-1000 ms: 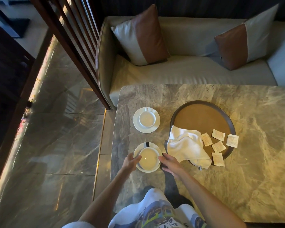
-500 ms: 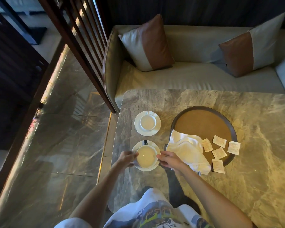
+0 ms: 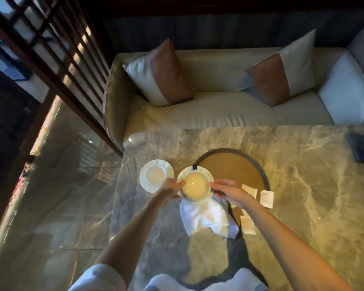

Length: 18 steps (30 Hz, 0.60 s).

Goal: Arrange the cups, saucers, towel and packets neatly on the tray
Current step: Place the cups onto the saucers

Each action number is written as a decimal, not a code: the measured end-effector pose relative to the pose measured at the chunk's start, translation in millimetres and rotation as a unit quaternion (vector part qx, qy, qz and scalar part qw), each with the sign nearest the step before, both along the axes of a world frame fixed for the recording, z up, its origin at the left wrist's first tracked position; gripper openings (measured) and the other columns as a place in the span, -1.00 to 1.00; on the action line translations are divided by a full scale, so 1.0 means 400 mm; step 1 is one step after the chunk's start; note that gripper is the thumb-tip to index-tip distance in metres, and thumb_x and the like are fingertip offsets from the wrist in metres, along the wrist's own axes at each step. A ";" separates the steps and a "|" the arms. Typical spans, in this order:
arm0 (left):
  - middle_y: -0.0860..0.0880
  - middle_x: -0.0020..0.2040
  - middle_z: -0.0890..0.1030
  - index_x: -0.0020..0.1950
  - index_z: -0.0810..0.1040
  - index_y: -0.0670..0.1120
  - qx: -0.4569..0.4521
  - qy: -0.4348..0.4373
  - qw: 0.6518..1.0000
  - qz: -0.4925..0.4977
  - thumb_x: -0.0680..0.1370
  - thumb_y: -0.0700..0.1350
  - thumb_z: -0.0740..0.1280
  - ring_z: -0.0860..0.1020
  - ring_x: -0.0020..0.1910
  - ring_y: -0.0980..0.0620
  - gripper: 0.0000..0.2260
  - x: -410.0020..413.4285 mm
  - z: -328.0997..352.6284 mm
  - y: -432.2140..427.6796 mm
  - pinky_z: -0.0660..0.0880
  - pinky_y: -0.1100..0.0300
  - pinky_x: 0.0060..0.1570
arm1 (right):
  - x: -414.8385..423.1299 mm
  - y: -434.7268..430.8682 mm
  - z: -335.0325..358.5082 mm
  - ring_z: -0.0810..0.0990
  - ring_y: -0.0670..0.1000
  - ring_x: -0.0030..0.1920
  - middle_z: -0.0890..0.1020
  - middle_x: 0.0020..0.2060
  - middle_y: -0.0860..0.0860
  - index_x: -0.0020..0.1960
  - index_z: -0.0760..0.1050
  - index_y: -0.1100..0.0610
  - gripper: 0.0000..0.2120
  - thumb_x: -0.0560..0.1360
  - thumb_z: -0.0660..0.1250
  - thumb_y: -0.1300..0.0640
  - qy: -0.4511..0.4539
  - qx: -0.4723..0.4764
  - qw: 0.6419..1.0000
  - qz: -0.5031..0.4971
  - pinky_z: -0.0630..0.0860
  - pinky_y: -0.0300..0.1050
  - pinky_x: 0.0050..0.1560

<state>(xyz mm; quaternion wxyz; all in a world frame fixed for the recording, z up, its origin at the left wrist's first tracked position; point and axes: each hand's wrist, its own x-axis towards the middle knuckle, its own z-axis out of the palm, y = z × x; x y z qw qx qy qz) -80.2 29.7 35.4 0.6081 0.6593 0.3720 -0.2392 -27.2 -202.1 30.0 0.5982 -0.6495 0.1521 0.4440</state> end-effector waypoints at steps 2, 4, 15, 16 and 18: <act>-0.20 -0.03 0.43 0.26 0.42 -0.39 -0.016 0.008 1.000 0.001 0.58 -0.11 0.35 0.50 -0.04 -0.11 -0.59 0.054 -0.016 -0.045 0.60 -0.11 0.08 | 0.047 -0.044 -0.008 0.57 0.02 -0.10 0.66 -0.14 0.11 0.04 0.62 0.23 -0.76 0.46 0.49 0.12 0.014 -0.005 1.000 -0.011 0.60 -0.19 0.02; -0.22 -0.02 0.46 0.28 0.42 -0.40 -0.023 0.016 1.000 0.007 0.58 -0.12 0.35 0.50 -0.03 -0.13 -0.59 0.103 -0.037 -0.085 0.57 -0.12 0.14 | 0.089 -0.076 -0.023 0.59 -0.01 -0.21 0.65 -0.19 0.09 -0.02 0.62 0.21 -0.83 0.45 0.49 0.14 0.029 -0.005 0.999 -0.026 0.63 -0.25 -0.15; -0.29 0.22 0.51 0.29 0.35 -0.29 -0.003 0.038 0.989 0.142 0.51 -0.19 0.41 0.56 0.09 -0.18 -0.57 0.267 -0.153 -0.176 0.58 -0.09 -0.04 | 0.258 -0.118 -0.149 0.61 -0.05 -0.02 0.65 -0.07 0.07 0.30 0.50 0.32 -0.55 0.46 0.47 0.21 0.062 -0.005 0.996 -0.071 0.49 -0.08 0.31; -0.30 0.24 0.50 0.29 0.35 -0.31 -0.008 0.046 0.988 0.148 0.51 -0.19 0.42 0.56 0.14 -0.21 -0.57 0.268 -0.164 -0.178 0.58 -0.09 -0.02 | 0.263 -0.117 -0.157 0.61 -0.02 0.04 0.65 -0.02 0.10 0.31 0.49 0.32 -0.54 0.47 0.47 0.21 0.062 -0.007 0.996 -0.070 0.45 -0.05 0.37; -0.32 0.25 0.50 0.29 0.36 -0.33 -0.018 0.056 0.986 0.154 0.51 -0.19 0.42 0.56 0.17 -0.24 -0.56 0.262 -0.186 -0.182 0.60 -0.13 0.03 | 0.263 -0.120 -0.172 0.60 0.06 0.17 0.65 0.12 0.16 0.33 0.48 0.28 -0.52 0.46 0.48 0.20 0.062 -0.022 0.996 -0.067 0.41 0.01 0.42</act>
